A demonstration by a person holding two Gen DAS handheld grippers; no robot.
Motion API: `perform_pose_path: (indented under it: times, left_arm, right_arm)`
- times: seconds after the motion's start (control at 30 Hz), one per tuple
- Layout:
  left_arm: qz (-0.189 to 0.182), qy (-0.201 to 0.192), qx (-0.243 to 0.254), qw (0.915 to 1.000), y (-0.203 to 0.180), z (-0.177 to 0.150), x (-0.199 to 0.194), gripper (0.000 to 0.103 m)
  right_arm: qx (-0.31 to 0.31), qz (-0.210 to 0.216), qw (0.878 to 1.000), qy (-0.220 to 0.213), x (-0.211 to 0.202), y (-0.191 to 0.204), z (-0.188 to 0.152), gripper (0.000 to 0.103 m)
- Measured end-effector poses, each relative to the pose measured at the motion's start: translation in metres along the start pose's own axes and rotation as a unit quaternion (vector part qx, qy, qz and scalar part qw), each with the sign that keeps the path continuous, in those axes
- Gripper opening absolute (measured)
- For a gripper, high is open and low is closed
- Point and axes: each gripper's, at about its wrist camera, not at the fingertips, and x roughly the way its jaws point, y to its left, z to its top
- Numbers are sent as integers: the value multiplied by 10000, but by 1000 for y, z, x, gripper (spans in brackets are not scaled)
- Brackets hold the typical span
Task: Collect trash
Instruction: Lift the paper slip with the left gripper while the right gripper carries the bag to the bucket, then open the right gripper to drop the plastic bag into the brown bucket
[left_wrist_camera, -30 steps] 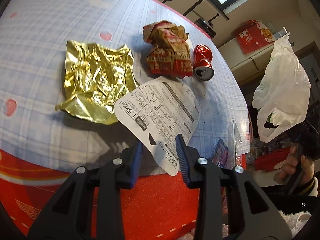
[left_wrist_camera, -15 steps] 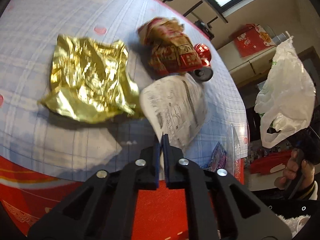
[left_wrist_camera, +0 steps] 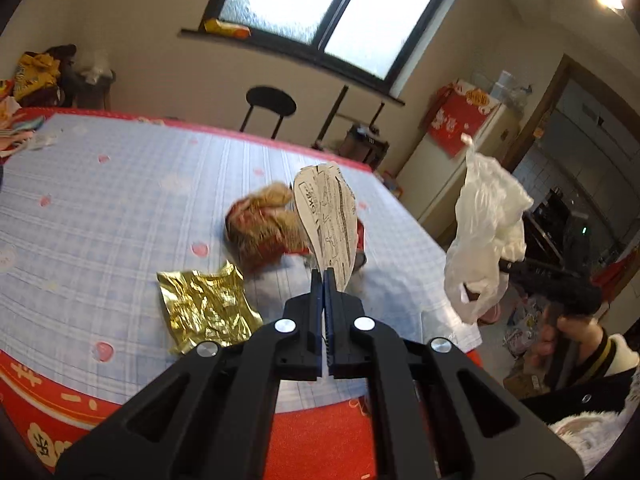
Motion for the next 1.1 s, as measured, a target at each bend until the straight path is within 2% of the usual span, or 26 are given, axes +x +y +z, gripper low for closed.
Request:
perform_pose_path:
  times: [0.13,0.27,0.4,0.57,0.7,0.83,0.97,1.1]
  left_arm:
    - [74,-401,52,9992,-6,19,-21,5]
    - [48,-617,161,9980,-17,33,-29,5]
    - [-40,-679,208,9975,-37,46,-19,5]
    - [-223,-622,270,9974,-67,53,6,5]
    - [-339,-518,268,9977,-94,56,31,5]
    - [-377,-355,279,9983,-123,52,56,5]
    - [-362,-194,282,9988,-149,46,80,5]
    - [-364,-70,314,9988,-175,38,98,5]
  right_arm:
    - [-35,-83,9997,-240,-13,-8,8,33]
    - [10,-356,9983,-461,-30,-34,18,33]
    - [106,-854,9947,-559,-43,-80,28,33]
    - [132,-1622,9857,-439,-43,-154,41,33]
    - [101,-2466,9687,-274,-37,-224,52,33]
    - [-3,-3232,9463,-11,-22,-287,57,33]
    - [-222,-3742,9268,232,0,-329,59,33]
    - [-485,-4172,9065,439,29,-355,58,34]
